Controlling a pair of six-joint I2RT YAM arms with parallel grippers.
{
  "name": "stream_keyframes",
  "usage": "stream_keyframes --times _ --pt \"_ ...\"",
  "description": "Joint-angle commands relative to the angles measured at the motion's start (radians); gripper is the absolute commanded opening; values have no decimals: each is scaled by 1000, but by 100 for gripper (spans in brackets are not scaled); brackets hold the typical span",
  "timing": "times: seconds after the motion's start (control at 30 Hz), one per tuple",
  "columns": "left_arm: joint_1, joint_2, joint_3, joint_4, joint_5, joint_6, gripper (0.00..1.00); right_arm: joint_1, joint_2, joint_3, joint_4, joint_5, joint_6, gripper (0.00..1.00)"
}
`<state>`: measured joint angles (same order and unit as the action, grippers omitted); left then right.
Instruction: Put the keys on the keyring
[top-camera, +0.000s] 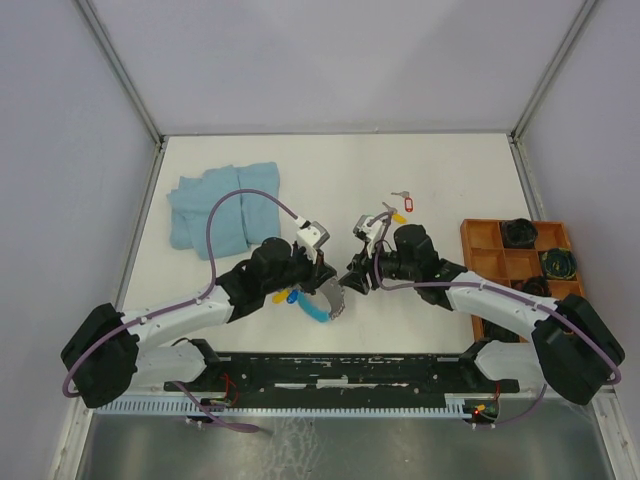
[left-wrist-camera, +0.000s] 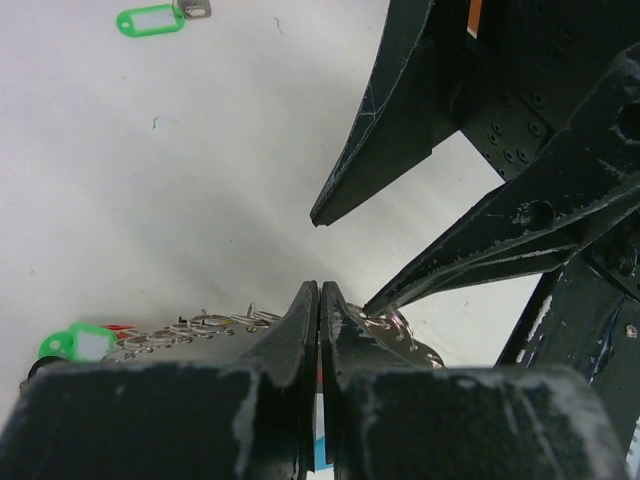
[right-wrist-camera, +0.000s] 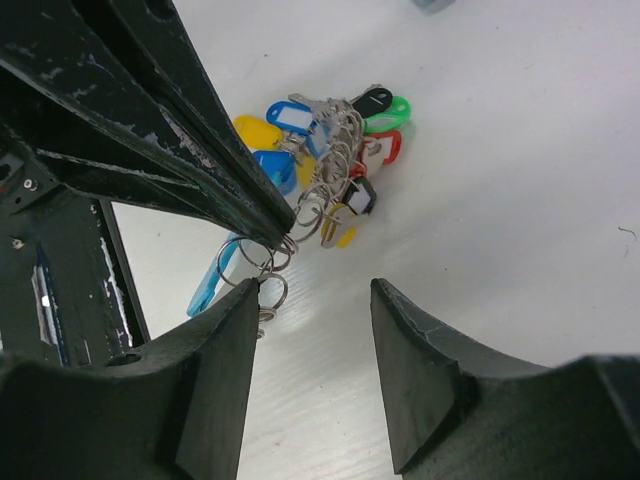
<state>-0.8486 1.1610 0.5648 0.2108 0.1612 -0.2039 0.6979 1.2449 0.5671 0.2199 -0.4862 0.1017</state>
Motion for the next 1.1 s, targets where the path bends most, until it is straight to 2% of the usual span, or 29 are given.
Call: stream_keyframes --times 0.0,0.3,0.6,0.9,1.07 --pt "0 -31 3 146 3 54 3 -2 3 47 33 -44 66 57" --pt "-1 -9 -19 189 -25 39 3 -2 -5 56 -19 41 272 62" --pt "-8 7 -32 218 -58 26 3 -1 35 41 6 67 491 64" --pt "-19 43 -54 248 -119 26 3 -2 -98 57 -101 195 483 66" --pt "-26 44 -53 253 -143 24 3 -2 -119 54 -133 231 532 66"
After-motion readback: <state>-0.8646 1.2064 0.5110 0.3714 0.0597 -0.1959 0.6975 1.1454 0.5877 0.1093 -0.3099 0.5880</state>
